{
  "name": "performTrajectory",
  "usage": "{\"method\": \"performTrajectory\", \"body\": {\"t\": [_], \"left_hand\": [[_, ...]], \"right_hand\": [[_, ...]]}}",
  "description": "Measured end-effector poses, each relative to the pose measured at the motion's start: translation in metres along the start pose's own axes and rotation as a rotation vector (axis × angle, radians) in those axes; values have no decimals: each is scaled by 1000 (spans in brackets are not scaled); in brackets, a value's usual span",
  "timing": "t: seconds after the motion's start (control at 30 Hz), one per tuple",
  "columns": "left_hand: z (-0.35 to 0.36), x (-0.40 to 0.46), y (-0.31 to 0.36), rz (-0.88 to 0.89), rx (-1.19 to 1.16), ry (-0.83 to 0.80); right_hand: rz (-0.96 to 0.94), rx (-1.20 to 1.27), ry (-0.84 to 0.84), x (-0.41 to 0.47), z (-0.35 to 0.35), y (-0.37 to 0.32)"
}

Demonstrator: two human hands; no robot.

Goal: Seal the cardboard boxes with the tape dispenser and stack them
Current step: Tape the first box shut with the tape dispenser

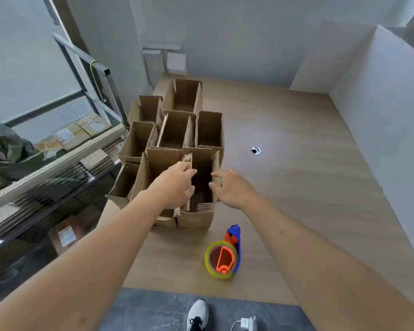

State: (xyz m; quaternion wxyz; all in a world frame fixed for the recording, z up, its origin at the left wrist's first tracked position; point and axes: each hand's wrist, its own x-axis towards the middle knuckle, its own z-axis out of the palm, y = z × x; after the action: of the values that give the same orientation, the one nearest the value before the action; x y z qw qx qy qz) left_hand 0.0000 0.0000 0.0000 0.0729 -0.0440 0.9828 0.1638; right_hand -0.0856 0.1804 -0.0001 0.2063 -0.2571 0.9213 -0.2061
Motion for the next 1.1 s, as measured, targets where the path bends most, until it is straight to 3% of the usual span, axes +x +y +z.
{"method": "performTrajectory", "body": {"t": [0.17, 0.4, 0.8, 1.1], "left_hand": [[18, 13, -17, -11, 13, -54], [28, 15, -22, -19, 67, -136], [40, 24, 36, 23, 117, -119], [60, 41, 94, -173, -219, -170]], "right_hand": [[147, 39, -30, 28, 34, 1], [280, 120, 121, 21, 44, 12], [485, 489, 247, -17, 23, 71], [698, 858, 361, -36, 9, 109]]}}
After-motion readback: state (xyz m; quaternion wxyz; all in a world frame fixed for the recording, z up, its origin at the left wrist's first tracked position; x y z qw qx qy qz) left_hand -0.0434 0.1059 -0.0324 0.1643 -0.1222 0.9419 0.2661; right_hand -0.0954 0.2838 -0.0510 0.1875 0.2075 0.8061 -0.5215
